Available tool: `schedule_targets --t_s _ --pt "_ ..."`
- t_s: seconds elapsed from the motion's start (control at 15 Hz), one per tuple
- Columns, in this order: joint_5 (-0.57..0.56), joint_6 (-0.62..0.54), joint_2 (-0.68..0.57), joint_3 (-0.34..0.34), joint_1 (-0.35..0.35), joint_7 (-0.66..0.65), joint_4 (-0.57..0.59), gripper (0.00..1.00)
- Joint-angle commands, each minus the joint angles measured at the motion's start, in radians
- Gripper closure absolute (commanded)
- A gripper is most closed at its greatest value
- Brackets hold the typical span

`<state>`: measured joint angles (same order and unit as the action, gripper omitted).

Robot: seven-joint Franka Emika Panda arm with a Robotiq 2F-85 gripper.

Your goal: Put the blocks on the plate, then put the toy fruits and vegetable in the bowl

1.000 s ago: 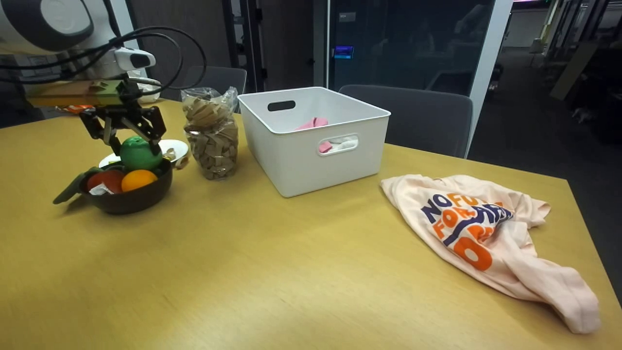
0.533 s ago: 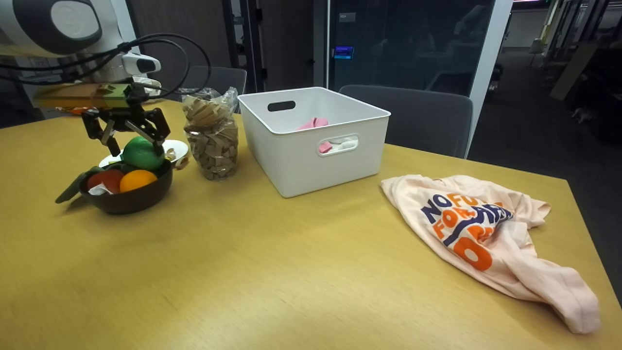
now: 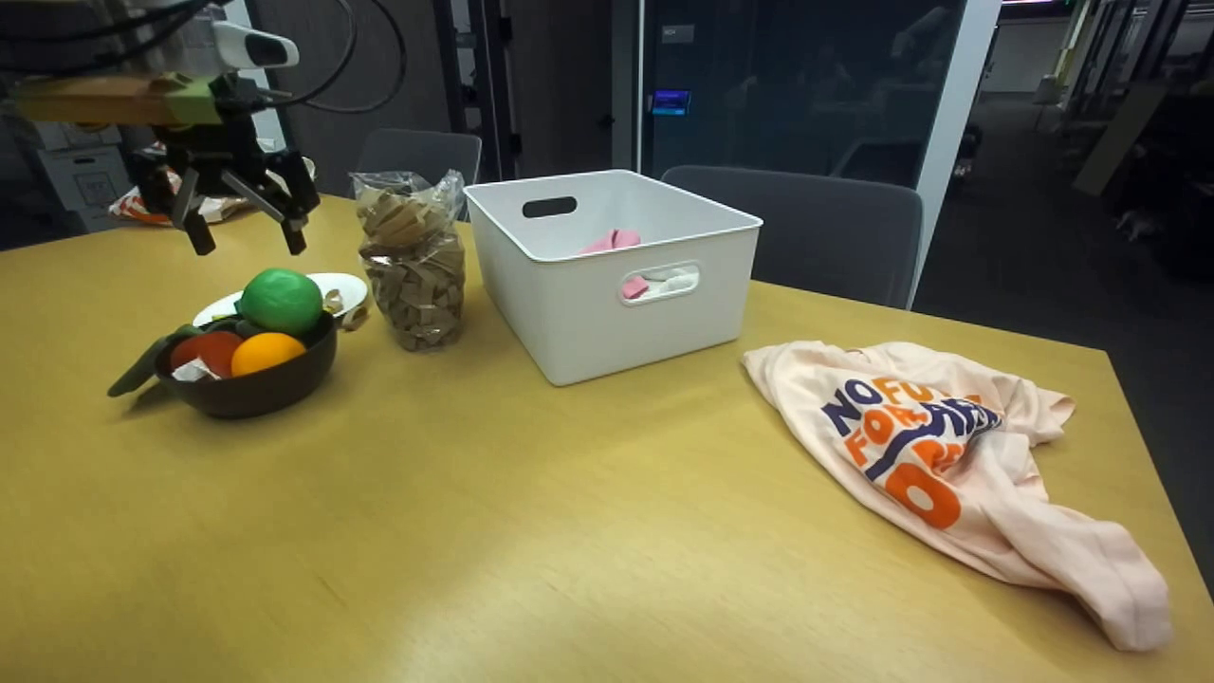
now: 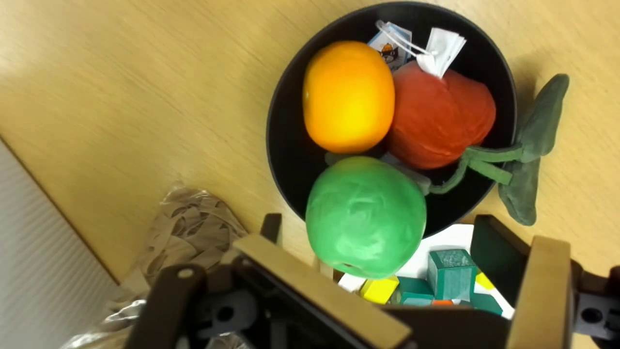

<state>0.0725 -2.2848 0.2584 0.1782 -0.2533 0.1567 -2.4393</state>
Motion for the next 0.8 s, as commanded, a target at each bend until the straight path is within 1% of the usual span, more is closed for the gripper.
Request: schedule_targets --t_s 0.0,0.2,0.33,0.4,0.53,0.73 --pt "-0.023 0.178 0.149 -0.019 0.027 -0.016 0.013 0.0" --pt "-0.059 0.313 0.228 -0.031 0.052 -0.033 0.032 0.0" --pt "-0.075 0.352 0.272 -0.035 0.066 -0.05 0.031 0.0" --pt "-0.056 0.312 0.226 -0.037 0.052 -0.025 0.025 0.0" --pt "-0.057 0.319 0.243 -0.038 0.054 -0.026 0.02 0.0" --pt "-0.057 0.318 0.228 -0.037 0.053 -0.026 0.017 0.0"
